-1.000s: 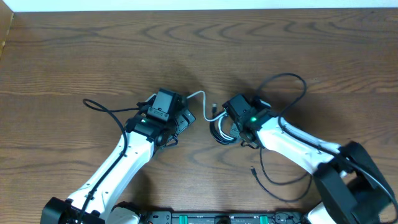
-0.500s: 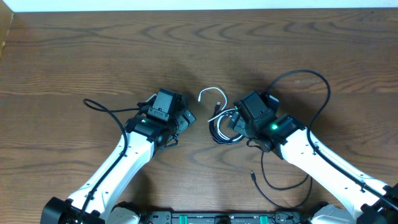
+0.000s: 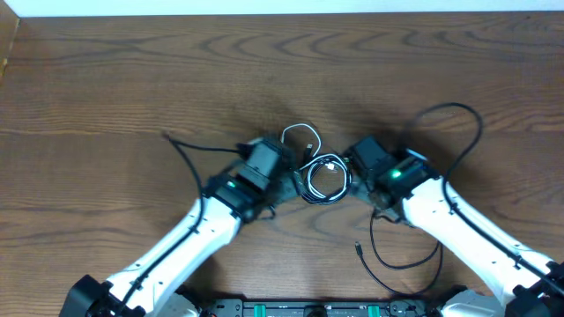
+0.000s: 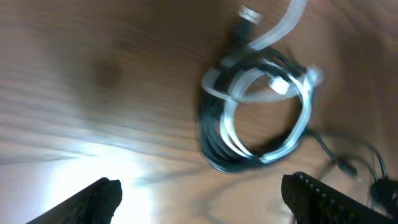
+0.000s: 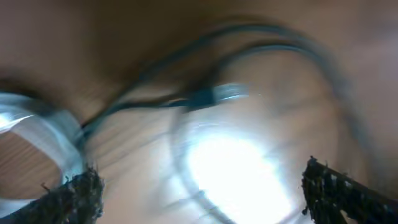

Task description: Untangle cables

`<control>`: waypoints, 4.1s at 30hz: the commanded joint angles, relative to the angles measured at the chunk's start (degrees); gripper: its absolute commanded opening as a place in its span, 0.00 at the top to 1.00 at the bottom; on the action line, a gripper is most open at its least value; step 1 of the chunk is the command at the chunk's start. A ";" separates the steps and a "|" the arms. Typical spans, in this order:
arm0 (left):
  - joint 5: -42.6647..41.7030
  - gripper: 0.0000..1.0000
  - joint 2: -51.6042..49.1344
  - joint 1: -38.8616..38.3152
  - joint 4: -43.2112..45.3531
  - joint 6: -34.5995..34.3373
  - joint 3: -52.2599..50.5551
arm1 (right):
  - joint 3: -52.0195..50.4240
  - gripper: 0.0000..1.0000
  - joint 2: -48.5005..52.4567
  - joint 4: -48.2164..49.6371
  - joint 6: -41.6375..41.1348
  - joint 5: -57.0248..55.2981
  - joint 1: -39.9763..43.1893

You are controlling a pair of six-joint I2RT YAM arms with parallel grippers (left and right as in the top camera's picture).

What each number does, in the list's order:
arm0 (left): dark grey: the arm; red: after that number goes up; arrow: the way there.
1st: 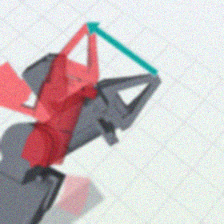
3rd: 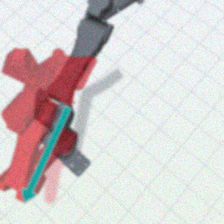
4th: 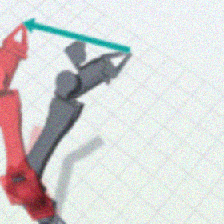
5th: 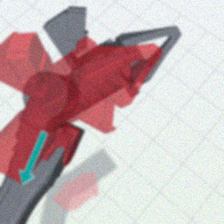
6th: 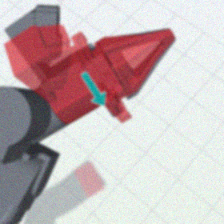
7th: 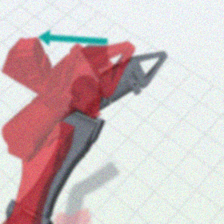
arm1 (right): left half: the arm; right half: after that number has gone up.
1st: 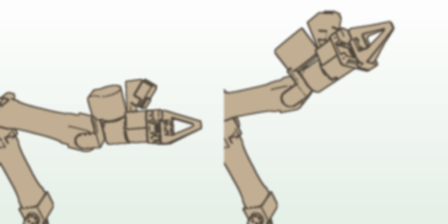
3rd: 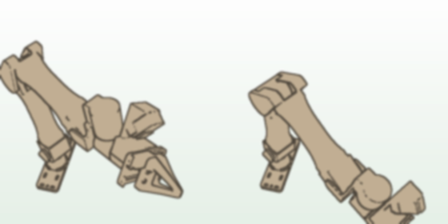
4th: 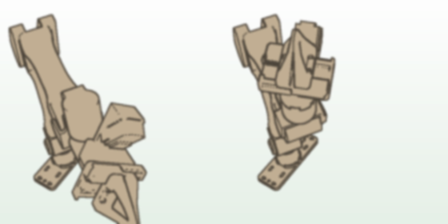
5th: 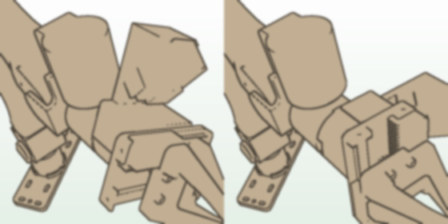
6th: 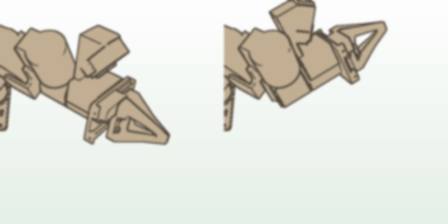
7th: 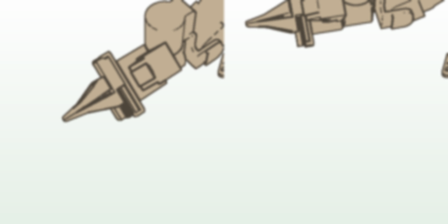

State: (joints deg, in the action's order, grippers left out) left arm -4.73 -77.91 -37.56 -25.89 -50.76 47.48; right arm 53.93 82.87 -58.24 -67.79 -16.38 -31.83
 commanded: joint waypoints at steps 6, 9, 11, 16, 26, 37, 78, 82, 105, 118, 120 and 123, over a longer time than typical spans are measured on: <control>10.36 0.13 -4.33 -8.52 11.13 2.19 0.70 | 0.59 0.01 -0.63 -7.67 -6.54 -5.09 10.88; 10.38 0.13 -8.76 -8.50 11.91 3.78 2.78 | 0.59 0.01 -1.14 -8.41 -6.45 -4.09 13.03; 10.34 0.13 -12.33 -8.59 11.85 5.35 5.60 | 0.59 0.01 -1.75 -8.66 -6.21 -3.58 13.97; 10.36 0.12 -19.47 -9.75 10.73 7.48 13.60 | 0.59 0.01 -3.78 -9.09 -4.11 -3.34 15.32; 9.33 0.20 -30.45 -12.17 6.91 7.06 24.04 | 0.59 0.01 -10.95 -12.55 -4.09 -6.29 18.08; 9.49 0.29 -35.41 -13.27 12.07 0.83 24.09 | 0.59 0.01 -23.47 -15.65 5.22 -4.39 27.52; -19.98 0.93 -21.44 -0.74 10.95 0.09 24.13 | 0.59 0.01 -34.23 -17.27 15.91 11.63 28.41; -29.49 0.92 -17.70 3.21 10.67 0.07 24.11 | 0.59 0.01 -34.21 -15.37 21.33 20.44 28.41; -35.67 0.93 -15.41 9.01 9.73 12.96 24.11 | -13.22 0.36 -34.23 1.29 -2.38 55.43 28.37; -25.05 0.93 -15.41 2.05 8.81 16.00 24.11 | -21.84 0.03 -34.23 25.35 -11.21 60.43 28.37; -24.94 0.93 -15.41 1.27 8.83 16.13 24.11 | -21.84 0.03 -34.18 26.34 -13.60 60.24 28.37; -24.98 0.93 -15.28 -0.02 8.83 16.00 24.11 | -21.84 0.09 -33.42 28.17 -16.22 58.62 28.37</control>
State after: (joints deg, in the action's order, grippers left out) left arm -31.16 -94.48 -36.51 -16.95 -35.94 71.48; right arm 32.25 49.04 -31.05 -79.61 42.65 -3.44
